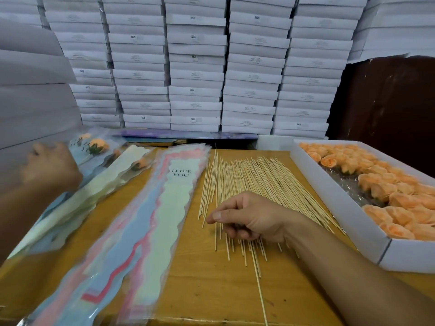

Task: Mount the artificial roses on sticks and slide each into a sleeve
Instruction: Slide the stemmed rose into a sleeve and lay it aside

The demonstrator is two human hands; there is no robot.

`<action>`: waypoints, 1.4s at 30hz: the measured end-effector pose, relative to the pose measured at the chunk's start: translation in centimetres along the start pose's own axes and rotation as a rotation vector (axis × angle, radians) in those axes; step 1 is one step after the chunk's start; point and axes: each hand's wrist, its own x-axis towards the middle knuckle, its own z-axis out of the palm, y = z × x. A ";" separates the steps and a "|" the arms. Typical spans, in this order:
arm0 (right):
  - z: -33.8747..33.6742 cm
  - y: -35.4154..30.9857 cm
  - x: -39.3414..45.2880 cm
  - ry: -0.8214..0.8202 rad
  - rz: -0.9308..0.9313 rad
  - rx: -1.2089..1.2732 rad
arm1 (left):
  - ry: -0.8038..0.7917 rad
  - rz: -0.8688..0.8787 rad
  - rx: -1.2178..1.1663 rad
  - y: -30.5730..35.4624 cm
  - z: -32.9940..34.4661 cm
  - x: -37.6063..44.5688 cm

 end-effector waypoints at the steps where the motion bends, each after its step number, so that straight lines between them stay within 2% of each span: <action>1: 0.0 0.0 0.0 0.004 -0.003 -0.003 | -0.008 0.034 -0.012 1.1 -0.4 -0.8; 4: -0.2 0.3 0.2 0.023 -0.019 0.001 | -0.028 0.192 -0.105 4.7 -0.5 -3.1; 6: -0.5 0.5 0.3 0.091 -0.043 0.019 | -0.058 0.246 -0.191 7.8 -0.5 -5.0; 11: -2.6 1.1 0.5 0.460 -0.066 -0.054 | -0.128 0.433 -0.448 15.5 -0.4 -10.9; 14: -3.9 1.6 0.6 0.640 -0.056 -0.100 | -0.224 0.424 -0.561 19.4 -0.2 -15.4; 18: -4.5 2.2 1.0 0.731 -0.034 -0.189 | -0.354 0.450 -0.684 23.0 0.3 -20.2; 20: -4.7 2.4 1.1 0.748 -0.015 -0.241 | -0.355 0.468 -0.710 23.7 0.6 -21.4; 27: -5.1 2.5 1.6 0.777 -0.011 -0.414 | -0.189 0.562 -0.777 22.9 2.1 -22.2; 33: -5.5 2.2 1.3 0.886 -0.004 -0.464 | -0.163 0.580 -0.730 23.0 2.0 -22.2; 42: -13.0 -0.7 -1.4 1.096 0.241 -0.671 | -0.174 0.592 -0.739 23.0 1.8 -22.3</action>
